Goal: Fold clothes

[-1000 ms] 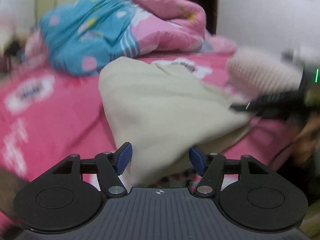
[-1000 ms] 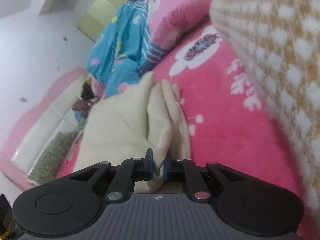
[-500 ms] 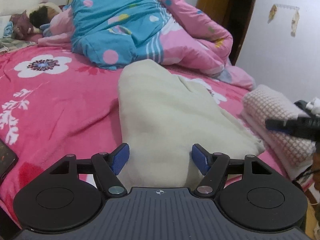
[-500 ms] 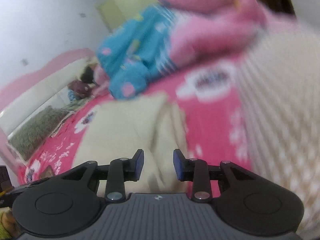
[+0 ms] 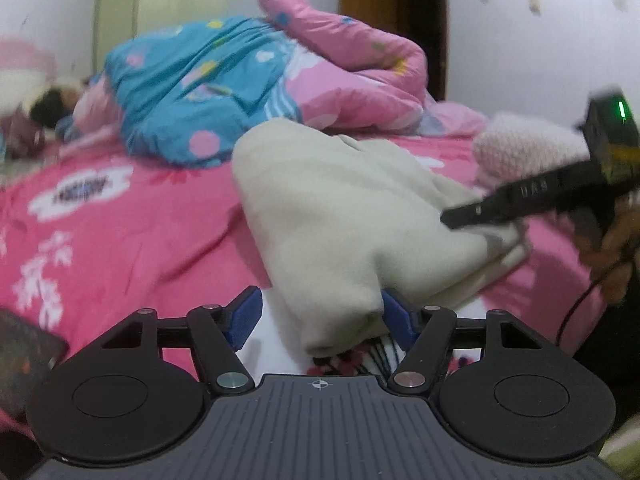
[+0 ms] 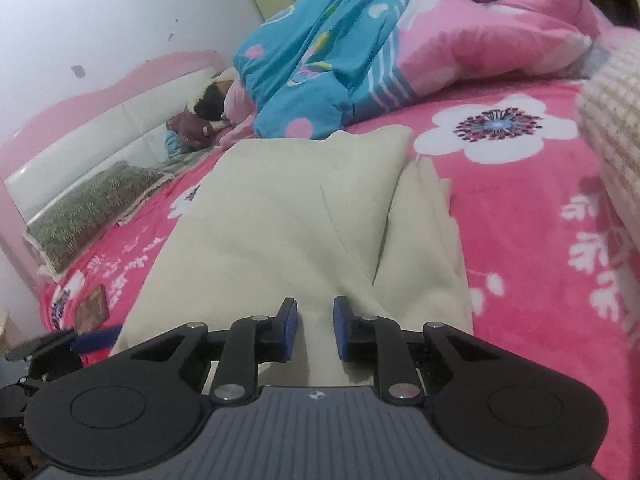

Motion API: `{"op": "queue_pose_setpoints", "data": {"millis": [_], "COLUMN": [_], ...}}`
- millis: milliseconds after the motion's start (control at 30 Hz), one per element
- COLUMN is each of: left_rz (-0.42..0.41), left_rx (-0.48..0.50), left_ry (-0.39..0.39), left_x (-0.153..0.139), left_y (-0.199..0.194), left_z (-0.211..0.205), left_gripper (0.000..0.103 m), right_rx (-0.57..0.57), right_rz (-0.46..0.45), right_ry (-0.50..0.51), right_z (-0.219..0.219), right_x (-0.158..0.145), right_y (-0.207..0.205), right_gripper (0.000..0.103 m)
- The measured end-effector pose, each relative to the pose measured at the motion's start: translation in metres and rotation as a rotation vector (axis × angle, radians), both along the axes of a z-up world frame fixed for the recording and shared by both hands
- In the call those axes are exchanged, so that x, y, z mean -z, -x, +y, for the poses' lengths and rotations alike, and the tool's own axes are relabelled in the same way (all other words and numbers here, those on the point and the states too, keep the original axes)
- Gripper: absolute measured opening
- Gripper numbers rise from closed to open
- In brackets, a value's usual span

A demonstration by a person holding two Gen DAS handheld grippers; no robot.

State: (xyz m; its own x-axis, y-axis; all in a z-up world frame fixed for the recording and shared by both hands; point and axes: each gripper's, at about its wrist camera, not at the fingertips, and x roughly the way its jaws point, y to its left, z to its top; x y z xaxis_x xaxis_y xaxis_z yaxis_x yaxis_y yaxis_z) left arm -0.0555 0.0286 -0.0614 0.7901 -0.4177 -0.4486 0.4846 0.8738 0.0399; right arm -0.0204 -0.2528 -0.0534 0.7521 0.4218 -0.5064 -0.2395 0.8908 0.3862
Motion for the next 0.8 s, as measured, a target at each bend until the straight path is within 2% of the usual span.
{"op": "queue_pose_setpoints", "data": {"millis": [33, 333, 400, 533, 700, 800], "left_rz": [-0.008, 0.032, 0.031, 0.103, 0.183, 0.224], "left_rx": [0.002, -0.048, -0.080, -0.174, -0.237, -0.218], "left_ry": [-0.014, 0.023, 0.025, 0.080, 0.188, 0.334], "left_x": [0.001, 0.007, 0.008, 0.013, 0.016, 0.004], "left_y": [0.000, -0.004, -0.004, -0.002, 0.003, 0.008], "left_z": [-0.001, 0.004, 0.004, 0.021, 0.051, 0.077], "left_gripper": [0.066, 0.059, 0.060, 0.060, 0.055, 0.057], "right_rx": [0.003, 0.009, 0.011, 0.010, 0.015, 0.005], "right_rz": [0.005, 0.008, 0.008, -0.001, -0.016, -0.008], "right_ry": [-0.003, 0.011, 0.010, 0.017, 0.015, 0.023], "right_z": [-0.001, 0.000, 0.000, 0.001, 0.001, 0.001], "right_x": [0.000, -0.003, -0.003, -0.002, -0.001, -0.003], "right_y": [0.001, 0.002, 0.002, 0.003, 0.004, 0.002], "right_gripper": [0.020, 0.020, 0.020, 0.020, 0.020, 0.020]}}
